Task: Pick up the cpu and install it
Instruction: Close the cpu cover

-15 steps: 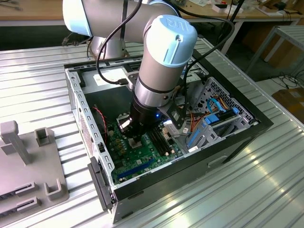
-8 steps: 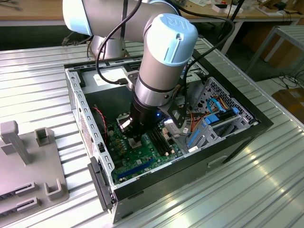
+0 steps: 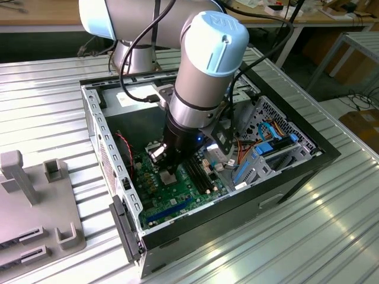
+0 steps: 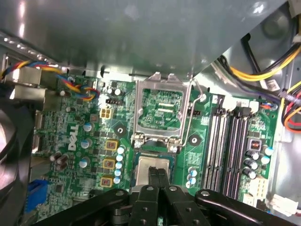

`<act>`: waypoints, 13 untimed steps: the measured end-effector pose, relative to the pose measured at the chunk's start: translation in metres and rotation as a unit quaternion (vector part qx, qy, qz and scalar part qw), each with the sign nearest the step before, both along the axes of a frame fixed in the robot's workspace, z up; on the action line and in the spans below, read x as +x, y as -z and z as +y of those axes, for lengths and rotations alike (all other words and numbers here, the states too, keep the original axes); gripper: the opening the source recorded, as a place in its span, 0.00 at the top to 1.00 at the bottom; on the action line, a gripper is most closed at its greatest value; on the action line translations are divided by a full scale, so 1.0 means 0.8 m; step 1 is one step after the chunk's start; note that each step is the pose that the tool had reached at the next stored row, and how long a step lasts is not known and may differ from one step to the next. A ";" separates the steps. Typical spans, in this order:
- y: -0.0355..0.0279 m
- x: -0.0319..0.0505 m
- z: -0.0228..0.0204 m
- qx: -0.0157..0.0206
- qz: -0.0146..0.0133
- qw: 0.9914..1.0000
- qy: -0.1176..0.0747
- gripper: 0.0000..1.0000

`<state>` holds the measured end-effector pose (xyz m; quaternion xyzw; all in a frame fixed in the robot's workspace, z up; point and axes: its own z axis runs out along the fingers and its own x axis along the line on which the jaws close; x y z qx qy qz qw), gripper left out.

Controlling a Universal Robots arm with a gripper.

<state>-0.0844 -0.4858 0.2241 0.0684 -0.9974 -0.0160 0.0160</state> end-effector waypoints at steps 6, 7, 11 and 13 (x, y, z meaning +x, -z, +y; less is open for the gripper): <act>0.0001 0.009 0.0049 0.000 0.000 1.000 -0.001 0.89; 0.0002 0.010 0.0050 0.000 0.000 1.000 -0.003 0.89; -0.0021 0.014 0.0059 0.000 0.000 1.000 -0.010 0.89; -0.0074 0.014 0.0070 0.000 0.000 1.000 -0.010 0.89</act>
